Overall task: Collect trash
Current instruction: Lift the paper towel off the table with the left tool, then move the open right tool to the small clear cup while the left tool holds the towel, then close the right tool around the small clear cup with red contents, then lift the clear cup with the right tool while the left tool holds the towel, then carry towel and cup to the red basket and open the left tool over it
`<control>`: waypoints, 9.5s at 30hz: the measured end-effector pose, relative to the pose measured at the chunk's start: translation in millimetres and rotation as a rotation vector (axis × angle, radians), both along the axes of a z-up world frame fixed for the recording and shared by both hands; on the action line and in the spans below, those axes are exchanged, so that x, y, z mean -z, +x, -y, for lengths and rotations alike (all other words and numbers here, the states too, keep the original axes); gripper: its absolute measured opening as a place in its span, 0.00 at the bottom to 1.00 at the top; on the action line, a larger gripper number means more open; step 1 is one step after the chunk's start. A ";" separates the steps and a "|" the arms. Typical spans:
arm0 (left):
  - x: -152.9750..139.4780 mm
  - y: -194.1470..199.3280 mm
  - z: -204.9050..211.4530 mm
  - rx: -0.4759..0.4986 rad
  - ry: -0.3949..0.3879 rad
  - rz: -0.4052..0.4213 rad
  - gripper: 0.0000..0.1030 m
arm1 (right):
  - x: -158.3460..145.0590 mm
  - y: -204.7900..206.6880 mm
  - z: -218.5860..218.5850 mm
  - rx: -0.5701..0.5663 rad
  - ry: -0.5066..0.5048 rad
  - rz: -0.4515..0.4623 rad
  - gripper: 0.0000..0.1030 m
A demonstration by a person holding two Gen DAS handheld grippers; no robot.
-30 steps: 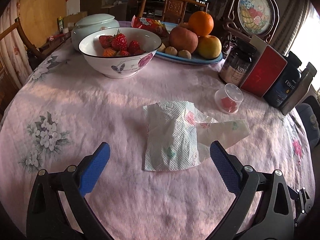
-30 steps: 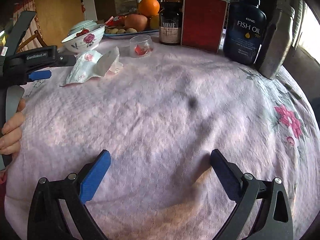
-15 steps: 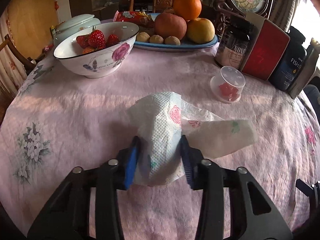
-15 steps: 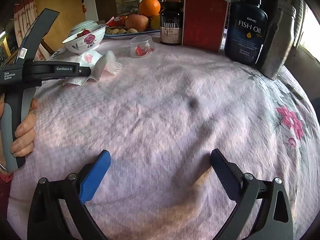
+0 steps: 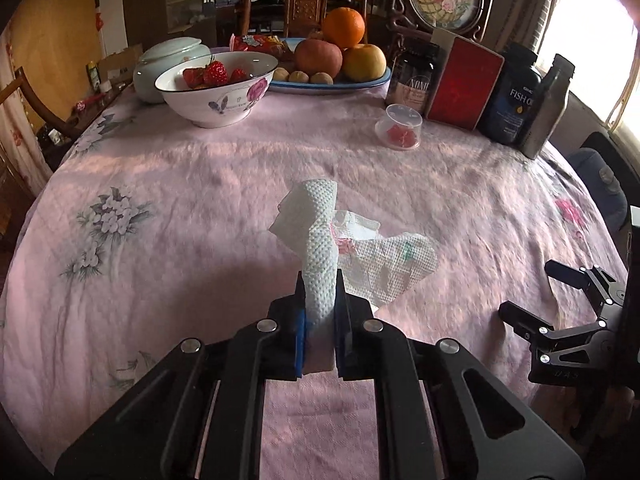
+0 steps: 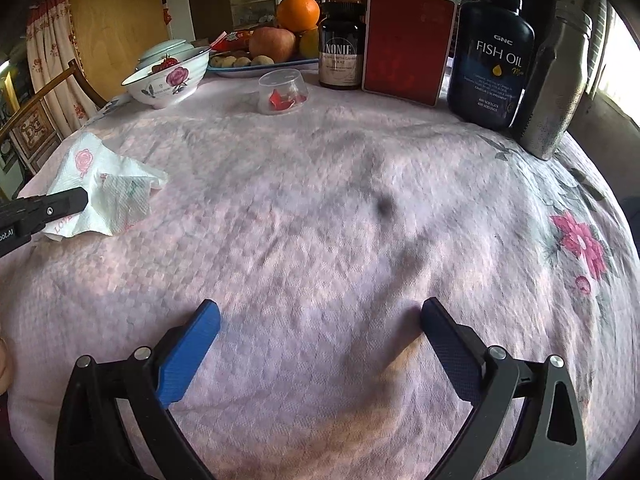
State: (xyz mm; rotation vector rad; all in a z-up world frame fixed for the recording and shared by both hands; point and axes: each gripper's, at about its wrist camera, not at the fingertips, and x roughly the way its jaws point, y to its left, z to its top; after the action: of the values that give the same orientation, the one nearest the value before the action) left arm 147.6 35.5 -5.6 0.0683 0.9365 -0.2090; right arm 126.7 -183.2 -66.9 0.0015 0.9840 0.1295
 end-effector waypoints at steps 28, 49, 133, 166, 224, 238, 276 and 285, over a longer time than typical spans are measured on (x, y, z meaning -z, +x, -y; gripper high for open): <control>-26.1 3.7 -18.2 -0.090 0.004 0.161 0.15 | -10.3 181.3 -42.1 0.099 0.182 0.102 0.94; -8.7 8.6 0.8 -0.046 0.090 0.135 0.15 | 1.2 194.8 -37.5 0.082 0.243 0.047 0.96; 23.2 33.1 -20.0 -0.095 0.017 -0.093 0.53 | -34.2 -55.4 62.1 0.013 0.351 0.162 0.93; -5.0 10.2 -8.6 0.011 -0.072 -0.036 0.17 | -15.8 -38.7 27.1 -0.107 0.235 0.039 0.95; -26.3 -145.8 40.3 0.281 -0.229 0.029 0.17 | -63.5 -232.1 70.8 0.042 0.336 0.261 0.70; -22.0 -159.3 50.1 0.257 -0.215 0.057 0.17 | -15.7 -206.0 40.7 0.067 0.177 0.154 0.50; 3.4 -287.3 325.8 0.879 -0.176 -0.053 0.17 | -11.0 -512.0 287.2 0.643 0.186 0.233 0.50; 44.6 -361.9 392.0 1.112 -0.095 -0.162 0.19 | 6.4 -540.2 306.1 0.725 0.224 0.258 0.50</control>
State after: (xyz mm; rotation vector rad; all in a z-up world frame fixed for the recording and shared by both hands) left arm -214.3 -356.4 -50.2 0.4918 0.9646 -1.2998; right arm -413.4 -489.3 -73.2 0.5300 0.6589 -0.4188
